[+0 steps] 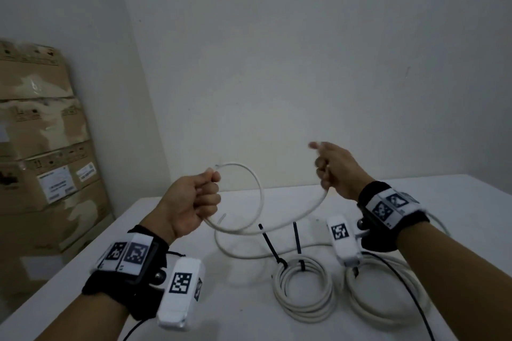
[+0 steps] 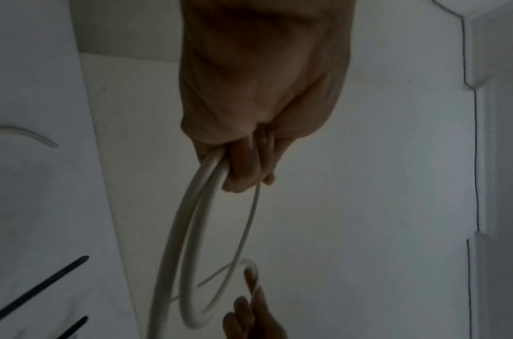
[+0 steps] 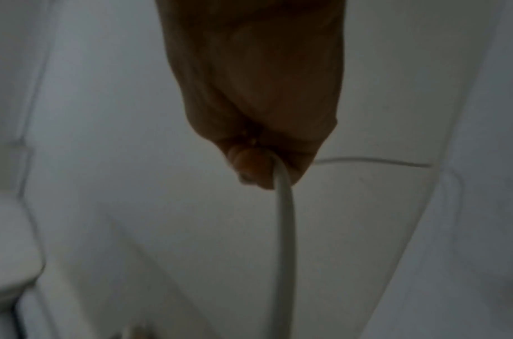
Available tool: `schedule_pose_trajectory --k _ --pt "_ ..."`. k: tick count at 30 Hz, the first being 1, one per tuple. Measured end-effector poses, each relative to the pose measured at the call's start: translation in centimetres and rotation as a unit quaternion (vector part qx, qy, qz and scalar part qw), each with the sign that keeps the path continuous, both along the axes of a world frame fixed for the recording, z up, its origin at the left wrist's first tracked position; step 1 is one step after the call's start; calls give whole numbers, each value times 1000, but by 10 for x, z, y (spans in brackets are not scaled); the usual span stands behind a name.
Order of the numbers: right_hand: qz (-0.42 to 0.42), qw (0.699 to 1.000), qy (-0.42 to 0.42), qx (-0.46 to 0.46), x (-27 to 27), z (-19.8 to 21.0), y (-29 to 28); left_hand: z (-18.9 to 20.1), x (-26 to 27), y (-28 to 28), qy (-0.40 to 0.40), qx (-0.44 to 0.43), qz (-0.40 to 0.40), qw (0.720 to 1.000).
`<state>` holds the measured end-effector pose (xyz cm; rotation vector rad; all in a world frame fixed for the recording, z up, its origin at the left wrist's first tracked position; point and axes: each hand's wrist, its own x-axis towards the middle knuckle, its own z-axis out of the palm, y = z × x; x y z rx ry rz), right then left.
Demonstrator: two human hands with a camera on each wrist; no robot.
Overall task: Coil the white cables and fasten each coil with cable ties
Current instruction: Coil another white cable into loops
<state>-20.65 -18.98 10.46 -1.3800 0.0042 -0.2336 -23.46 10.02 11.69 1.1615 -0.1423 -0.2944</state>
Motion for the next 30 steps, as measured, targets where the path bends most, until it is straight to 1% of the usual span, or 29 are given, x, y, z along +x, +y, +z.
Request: schedule_pose_trajectory --k 1,2,4,6,10,15,18,22,24,26,28,30 --pt "39 995 -17 -95 -4 1 6 -2 -1 -5 -5 29 -17 999" --pt "68 983 -33 -170 -8 3 12 -4 -3 -10 -12 58 -31 998" --pt "83 959 -48 -268 -14 9 21 -7 -5 -18 -33 112 -48 992" --pt "87 942 -58 -320 -21 17 25 -7 -7 -24 -55 158 -58 984" --pt "115 912 -84 -384 -31 40 31 -1 -9 -35 -81 222 -71 969" --pt "144 880 -92 -443 -38 59 43 6 -11 -50 -92 251 -103 958" --pt "152 869 -99 -460 -40 61 52 8 -14 -56 -102 259 -122 953" --pt "162 875 -119 -440 -44 62 59 10 -18 -59 -117 262 -129 949" --pt "154 878 -136 -431 -45 62 58 12 -19 -60 -125 260 -130 948" --pt "160 886 -137 -414 -47 63 58 15 -21 -62 -132 252 -119 951" --pt "183 890 -128 -397 -48 62 57 18 -21 -65 -138 239 -102 956" --pt "182 893 -132 -391 -49 62 56 20 -20 -69 -144 226 -88 959"
